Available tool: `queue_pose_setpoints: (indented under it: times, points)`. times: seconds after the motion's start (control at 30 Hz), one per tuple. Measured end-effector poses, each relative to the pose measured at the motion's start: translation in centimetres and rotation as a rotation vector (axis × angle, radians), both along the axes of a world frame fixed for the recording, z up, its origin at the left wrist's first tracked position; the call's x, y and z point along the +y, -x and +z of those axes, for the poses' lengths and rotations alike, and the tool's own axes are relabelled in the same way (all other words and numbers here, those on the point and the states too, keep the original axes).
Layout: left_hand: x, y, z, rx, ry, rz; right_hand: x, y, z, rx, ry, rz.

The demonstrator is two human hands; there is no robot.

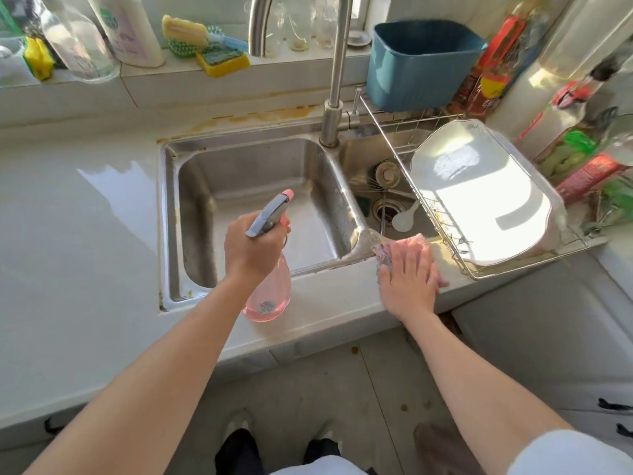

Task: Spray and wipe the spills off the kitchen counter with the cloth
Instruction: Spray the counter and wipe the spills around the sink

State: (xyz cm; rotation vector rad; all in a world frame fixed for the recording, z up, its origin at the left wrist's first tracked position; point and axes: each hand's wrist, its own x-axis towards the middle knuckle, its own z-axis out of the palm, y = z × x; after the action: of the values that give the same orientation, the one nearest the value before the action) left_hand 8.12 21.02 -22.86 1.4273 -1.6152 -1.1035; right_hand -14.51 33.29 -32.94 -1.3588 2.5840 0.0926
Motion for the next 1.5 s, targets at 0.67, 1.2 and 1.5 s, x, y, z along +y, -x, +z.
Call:
queue_pose_setpoints:
  times: [0.67, 1.2, 1.5]
  points:
    - [1.4, -0.4, -0.4, -0.038, 0.115, 0.017, 0.8, 3.3, 0.5, -0.043, -0.042, 0.122]
    - [-0.8, -11.3, 0.9, 0.079, 0.015, 0.355, -3.3, -20.8, 0.2, -0.240, 0.076, 0.683]
    - [-5.7, -22.9, 1.4, 0.128, 0.002, 0.460, -9.4, -32.9, 0.2, -0.307, 0.069, 0.885]
